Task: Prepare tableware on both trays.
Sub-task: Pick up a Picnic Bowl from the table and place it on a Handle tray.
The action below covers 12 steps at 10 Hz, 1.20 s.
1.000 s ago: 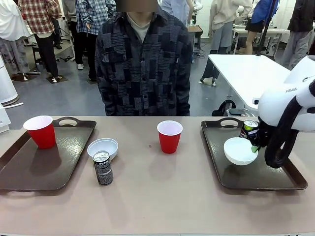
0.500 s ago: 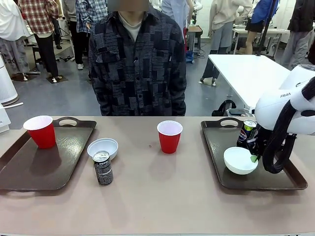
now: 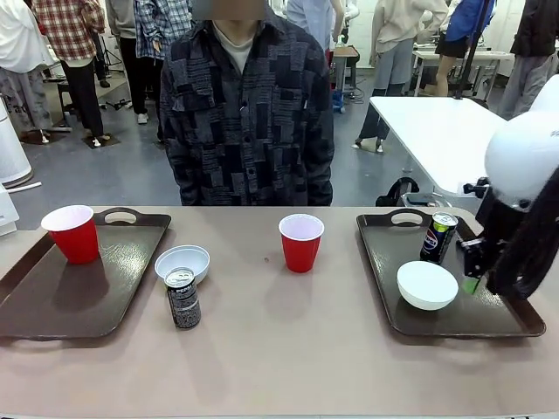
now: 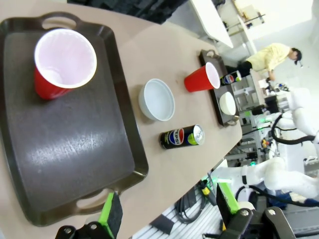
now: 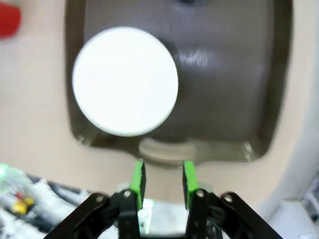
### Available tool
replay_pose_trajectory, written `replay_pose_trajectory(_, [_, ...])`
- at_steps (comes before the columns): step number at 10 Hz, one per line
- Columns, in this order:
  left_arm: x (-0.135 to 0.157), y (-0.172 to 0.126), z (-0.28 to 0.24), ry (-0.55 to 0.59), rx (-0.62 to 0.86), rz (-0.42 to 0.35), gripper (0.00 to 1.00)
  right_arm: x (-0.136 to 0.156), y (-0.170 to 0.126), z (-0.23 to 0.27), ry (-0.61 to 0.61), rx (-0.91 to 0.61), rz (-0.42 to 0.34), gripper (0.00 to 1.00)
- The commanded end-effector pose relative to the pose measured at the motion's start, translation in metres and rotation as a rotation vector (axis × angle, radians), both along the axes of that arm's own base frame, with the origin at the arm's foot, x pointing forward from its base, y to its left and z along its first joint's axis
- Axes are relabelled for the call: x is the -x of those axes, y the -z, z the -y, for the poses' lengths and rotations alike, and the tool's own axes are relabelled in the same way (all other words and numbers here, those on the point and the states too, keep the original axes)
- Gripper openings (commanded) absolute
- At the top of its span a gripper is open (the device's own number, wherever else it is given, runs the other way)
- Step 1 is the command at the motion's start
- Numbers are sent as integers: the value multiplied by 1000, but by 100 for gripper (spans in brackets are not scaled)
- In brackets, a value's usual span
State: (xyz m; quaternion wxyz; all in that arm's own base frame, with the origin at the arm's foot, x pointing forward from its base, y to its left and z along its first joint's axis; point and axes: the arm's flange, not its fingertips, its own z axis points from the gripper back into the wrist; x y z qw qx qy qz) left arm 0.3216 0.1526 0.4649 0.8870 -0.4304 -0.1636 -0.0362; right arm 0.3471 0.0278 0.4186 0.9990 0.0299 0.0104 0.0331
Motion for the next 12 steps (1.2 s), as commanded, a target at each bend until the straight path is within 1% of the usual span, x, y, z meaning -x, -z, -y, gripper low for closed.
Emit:
replay_pose_trajectory(1, [0, -1, -1, -2, 12, 8, 100, 39, -29, 6, -46, 23, -47, 67])
replay_pose_trajectory(3, [0, -1, -1, -2, 12, 8, 100, 48, -59, 6, -75, -2, -48, 86])
replay_pose_trajectory(4, [0, -1, -1, -2, 12, 8, 100, 51, -70, 4, -67, -5, -30, 96])
replay_pose_trajectory(5, [0, -1, -1, -2, 12, 8, 100, 52, -77, 3, -53, -17, -19, 100])
replay_pose_trajectory(6, [0, -1, -1, -2, 12, 8, 100, 51, -79, 2, -45, -21, -7, 100])
replay_pose_trajectory(7, [0, -1, -1, -2, 12, 8, 100, 41, -78, 4, -49, -19, 21, 100])
replay_pose_trajectory(8, [0, -1, -1, -2, 12, 8, 100, 55, -81, 3, -47, -3, -10, 100])
replay_pose_trajectory(12, [0, -1, -1, -2, 12, 8, 100, 55, -81, 3, -47, -3, -10, 100])
